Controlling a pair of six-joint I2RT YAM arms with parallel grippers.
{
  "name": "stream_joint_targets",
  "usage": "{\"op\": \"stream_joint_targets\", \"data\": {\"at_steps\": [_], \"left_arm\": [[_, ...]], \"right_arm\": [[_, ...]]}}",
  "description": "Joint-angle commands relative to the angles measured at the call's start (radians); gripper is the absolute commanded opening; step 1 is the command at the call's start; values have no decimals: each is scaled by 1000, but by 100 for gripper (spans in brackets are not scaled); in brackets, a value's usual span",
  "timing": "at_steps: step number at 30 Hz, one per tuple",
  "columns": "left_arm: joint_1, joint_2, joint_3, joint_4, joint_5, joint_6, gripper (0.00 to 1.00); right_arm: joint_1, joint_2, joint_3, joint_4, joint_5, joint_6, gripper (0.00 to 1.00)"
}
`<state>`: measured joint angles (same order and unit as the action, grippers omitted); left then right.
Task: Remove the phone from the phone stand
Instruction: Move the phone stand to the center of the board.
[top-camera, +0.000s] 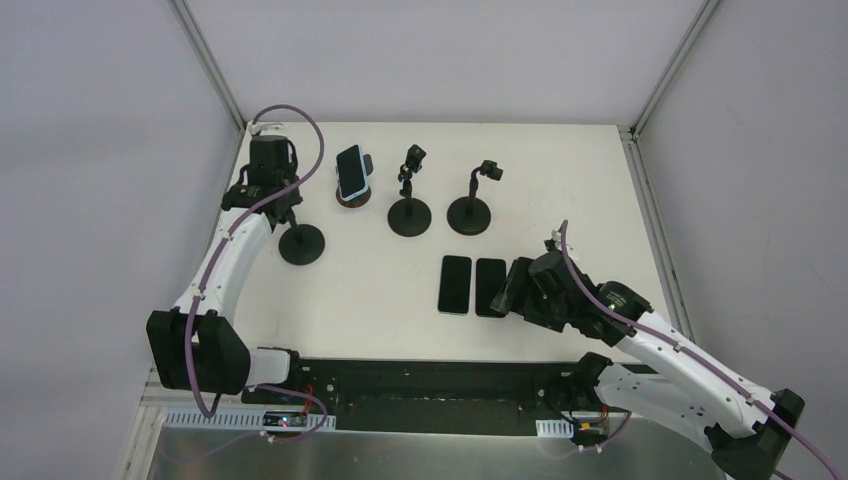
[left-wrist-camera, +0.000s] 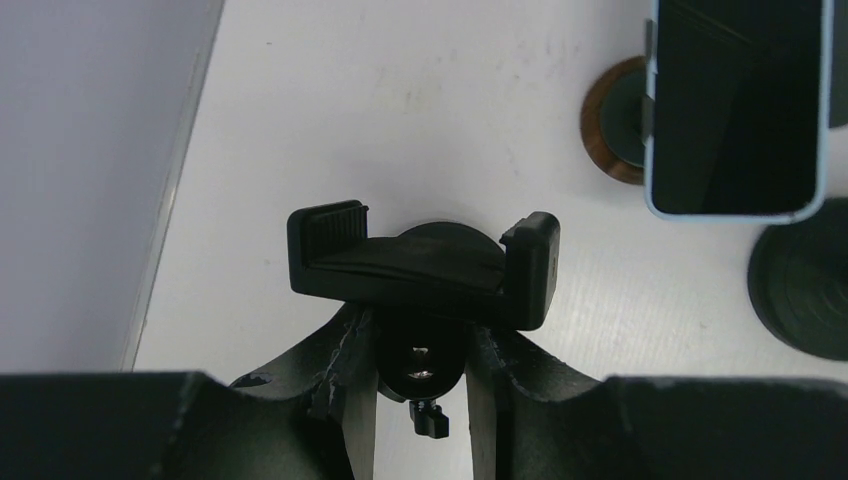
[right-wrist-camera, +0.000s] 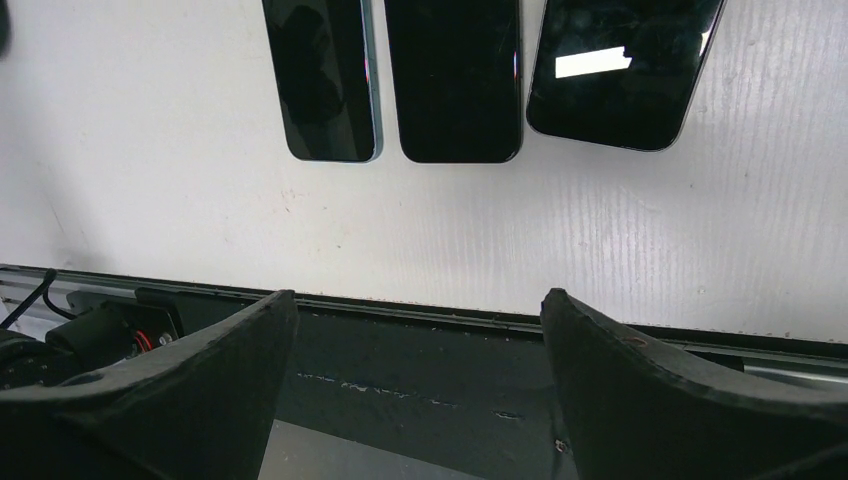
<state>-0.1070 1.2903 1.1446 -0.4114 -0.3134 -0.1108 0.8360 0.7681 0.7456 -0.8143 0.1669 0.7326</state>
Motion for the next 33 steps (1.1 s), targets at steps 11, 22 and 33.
{"op": "stream_joint_targets", "data": {"at_steps": [11, 22, 33], "left_arm": [[310, 119, 111, 260, 38, -42, 0], [319, 181, 93, 253, -26, -51, 39], [317, 24, 61, 121, -92, -56, 92]], "right_arm": [[6, 58, 31, -41, -10, -1, 93], [7, -20, 51, -100, 89, 13, 93], [7, -108, 53, -166, 178, -18, 95]]}}
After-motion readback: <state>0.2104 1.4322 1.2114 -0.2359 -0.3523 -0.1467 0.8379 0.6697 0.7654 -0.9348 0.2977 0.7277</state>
